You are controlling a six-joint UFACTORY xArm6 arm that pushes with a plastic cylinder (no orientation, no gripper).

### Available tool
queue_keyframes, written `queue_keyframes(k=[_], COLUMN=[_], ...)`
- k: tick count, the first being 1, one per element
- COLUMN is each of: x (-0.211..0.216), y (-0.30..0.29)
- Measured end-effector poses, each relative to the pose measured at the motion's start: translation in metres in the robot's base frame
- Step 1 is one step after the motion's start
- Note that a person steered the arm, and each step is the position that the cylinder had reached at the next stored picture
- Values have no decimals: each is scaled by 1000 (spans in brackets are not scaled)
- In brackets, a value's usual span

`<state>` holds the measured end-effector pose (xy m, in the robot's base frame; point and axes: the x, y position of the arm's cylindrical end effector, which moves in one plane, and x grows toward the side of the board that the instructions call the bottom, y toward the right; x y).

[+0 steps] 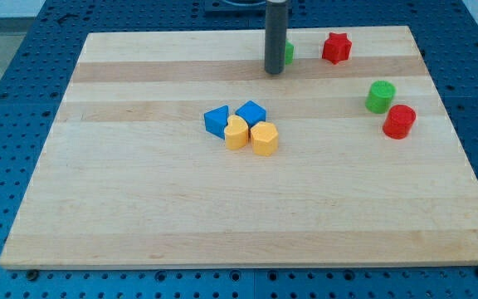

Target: Move the green star towards the green circle

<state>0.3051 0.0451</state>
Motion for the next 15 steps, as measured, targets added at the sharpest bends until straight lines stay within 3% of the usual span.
queue_keyframes(k=[2, 3, 4, 6, 7, 8, 9, 15], x=[17, 4, -18, -104, -104, -102, -63, 24], y=[-10, -56, -66, -59, -61, -47, -15, 71])
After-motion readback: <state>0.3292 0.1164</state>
